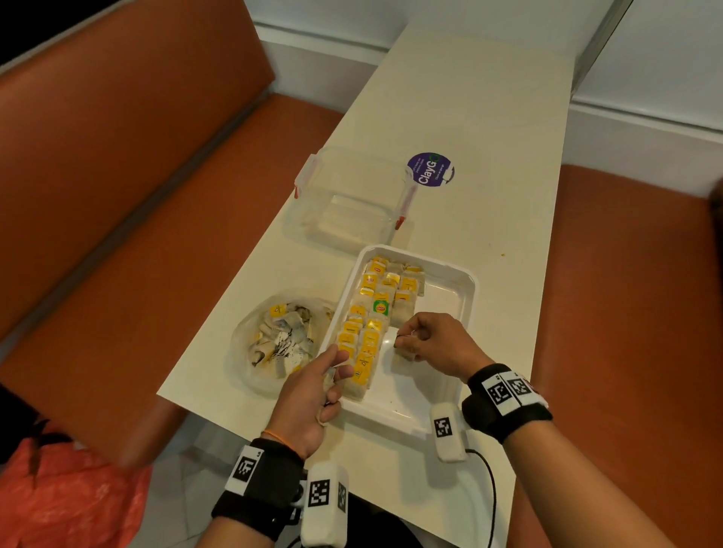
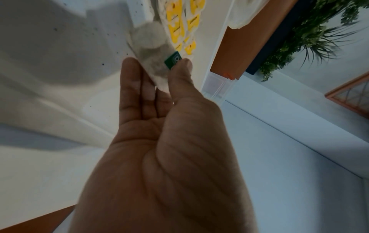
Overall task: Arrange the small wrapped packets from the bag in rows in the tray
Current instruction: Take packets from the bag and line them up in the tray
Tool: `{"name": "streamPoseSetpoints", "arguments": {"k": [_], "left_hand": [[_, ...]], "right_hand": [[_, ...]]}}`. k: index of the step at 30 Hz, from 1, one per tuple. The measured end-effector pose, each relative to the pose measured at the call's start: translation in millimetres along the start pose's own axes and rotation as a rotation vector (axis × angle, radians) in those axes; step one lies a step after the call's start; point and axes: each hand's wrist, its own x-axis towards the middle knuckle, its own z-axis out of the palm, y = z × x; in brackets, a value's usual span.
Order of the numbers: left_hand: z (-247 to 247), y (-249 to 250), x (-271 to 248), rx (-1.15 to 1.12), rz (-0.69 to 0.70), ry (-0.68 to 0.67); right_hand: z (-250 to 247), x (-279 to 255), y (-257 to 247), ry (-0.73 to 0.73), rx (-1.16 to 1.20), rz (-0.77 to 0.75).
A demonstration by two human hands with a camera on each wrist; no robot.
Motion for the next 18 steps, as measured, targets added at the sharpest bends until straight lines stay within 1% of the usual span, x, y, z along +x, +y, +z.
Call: {"name": "streamPoseSetpoints", "arguments": {"k": [9,12,18], "left_hand": [[3,-2,3,-0.008,-0.031,0.021],[4,0,4,-0.02,-0.034,0.016],[7,1,7,-0.03,-0.042,0.008]], "right_hand": [[10,43,3,0.084,0.047,0.044],[12,50,4,0.121,0.106,0.072],[16,56,5,0.205,0.131,0.061]]}}
